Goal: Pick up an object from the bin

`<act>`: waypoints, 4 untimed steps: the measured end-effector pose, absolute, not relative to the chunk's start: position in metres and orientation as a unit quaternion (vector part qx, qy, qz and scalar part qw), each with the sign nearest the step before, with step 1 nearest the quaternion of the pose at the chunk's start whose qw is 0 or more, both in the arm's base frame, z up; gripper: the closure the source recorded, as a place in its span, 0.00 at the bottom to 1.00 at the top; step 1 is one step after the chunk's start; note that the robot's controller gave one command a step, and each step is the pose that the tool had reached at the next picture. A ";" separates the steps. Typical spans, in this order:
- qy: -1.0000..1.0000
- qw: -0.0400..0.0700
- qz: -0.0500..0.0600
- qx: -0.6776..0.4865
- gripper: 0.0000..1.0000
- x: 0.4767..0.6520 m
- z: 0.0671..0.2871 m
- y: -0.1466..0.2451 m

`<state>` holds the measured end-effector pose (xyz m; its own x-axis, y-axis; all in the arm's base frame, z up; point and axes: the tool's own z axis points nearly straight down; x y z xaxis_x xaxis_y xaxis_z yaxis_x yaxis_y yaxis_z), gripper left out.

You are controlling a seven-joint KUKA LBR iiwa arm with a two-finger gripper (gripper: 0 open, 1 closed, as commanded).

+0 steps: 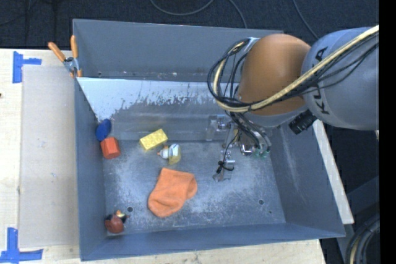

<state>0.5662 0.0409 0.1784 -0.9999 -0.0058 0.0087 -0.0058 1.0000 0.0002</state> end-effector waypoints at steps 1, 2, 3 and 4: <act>-1.000 0.001 0.000 0.002 0.00 0.568 0.183 0.041; -0.999 0.006 0.000 0.037 1.00 0.535 0.086 0.092; -0.999 0.006 0.000 0.037 1.00 0.535 0.086 0.092; -0.999 0.008 0.000 0.042 1.00 0.549 0.137 0.096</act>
Offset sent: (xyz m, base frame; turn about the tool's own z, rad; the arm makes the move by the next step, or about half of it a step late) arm -0.0307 0.0501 -0.0915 -0.0649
